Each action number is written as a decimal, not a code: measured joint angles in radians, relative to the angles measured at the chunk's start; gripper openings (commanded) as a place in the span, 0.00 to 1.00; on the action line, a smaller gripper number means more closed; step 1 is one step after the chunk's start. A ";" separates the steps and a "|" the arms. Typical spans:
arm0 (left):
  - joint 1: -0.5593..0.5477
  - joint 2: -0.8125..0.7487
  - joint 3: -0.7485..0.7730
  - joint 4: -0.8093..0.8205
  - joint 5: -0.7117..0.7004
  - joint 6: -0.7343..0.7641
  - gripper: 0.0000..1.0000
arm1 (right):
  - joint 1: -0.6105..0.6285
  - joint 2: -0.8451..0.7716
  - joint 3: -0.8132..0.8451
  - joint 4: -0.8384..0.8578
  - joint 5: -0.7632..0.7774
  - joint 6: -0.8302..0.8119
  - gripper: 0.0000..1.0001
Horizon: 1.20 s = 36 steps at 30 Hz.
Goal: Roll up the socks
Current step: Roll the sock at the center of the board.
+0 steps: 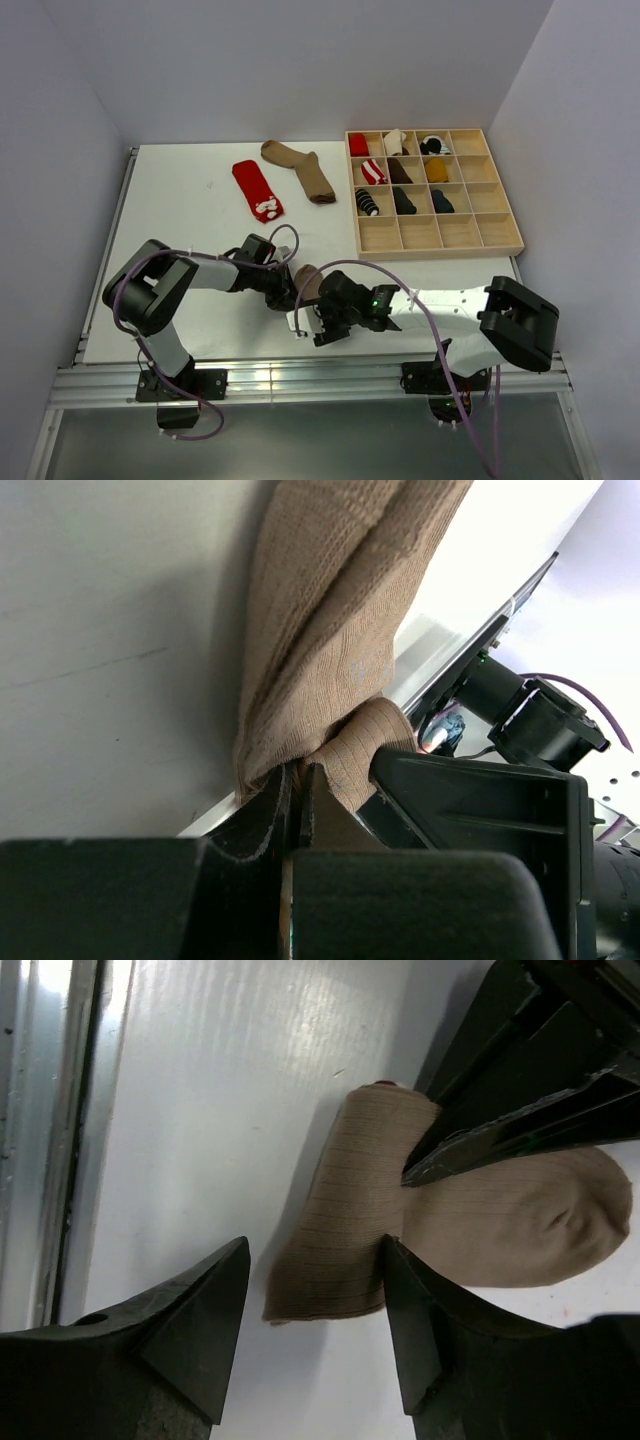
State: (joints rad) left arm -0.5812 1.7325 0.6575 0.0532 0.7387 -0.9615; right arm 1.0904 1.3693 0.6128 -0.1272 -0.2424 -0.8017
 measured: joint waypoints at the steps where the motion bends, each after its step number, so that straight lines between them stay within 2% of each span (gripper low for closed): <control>1: 0.000 0.000 0.002 -0.003 0.000 0.000 0.00 | 0.000 0.010 0.007 -0.001 0.003 0.000 0.56; 3: 0.000 0.000 0.004 -0.011 0.001 0.001 0.00 | 0.000 0.027 0.026 -0.002 0.014 0.000 0.45; 4: 0.000 0.000 0.005 -0.014 0.001 0.002 0.00 | 0.000 0.038 0.038 -0.006 0.016 0.002 0.35; 10: 0.001 -0.005 0.006 -0.026 -0.003 0.006 0.10 | -0.015 0.107 0.127 -0.084 0.017 0.032 0.20; 17: 0.019 -0.082 -0.020 -0.053 -0.090 0.005 0.22 | -0.116 0.248 0.333 -0.283 -0.110 0.080 0.20; 19: 0.029 -0.109 -0.031 -0.057 -0.126 0.004 0.23 | -0.162 0.322 0.426 -0.359 -0.173 0.091 0.20; 25: 0.033 -0.219 -0.075 -0.057 -0.259 -0.004 0.36 | -0.278 0.556 0.691 -0.611 -0.367 0.087 0.21; 31: 0.037 -0.367 -0.151 -0.042 -0.391 -0.005 0.33 | -0.330 0.700 0.860 -0.814 -0.479 0.052 0.22; 36: 0.036 -0.612 -0.263 -0.012 -0.512 0.010 0.35 | -0.346 0.798 0.968 -0.938 -0.529 0.049 0.22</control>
State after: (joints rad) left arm -0.5449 1.1210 0.3946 0.0414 0.2272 -0.9520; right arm 0.7444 2.1674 1.5806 -1.0649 -0.7712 -0.7528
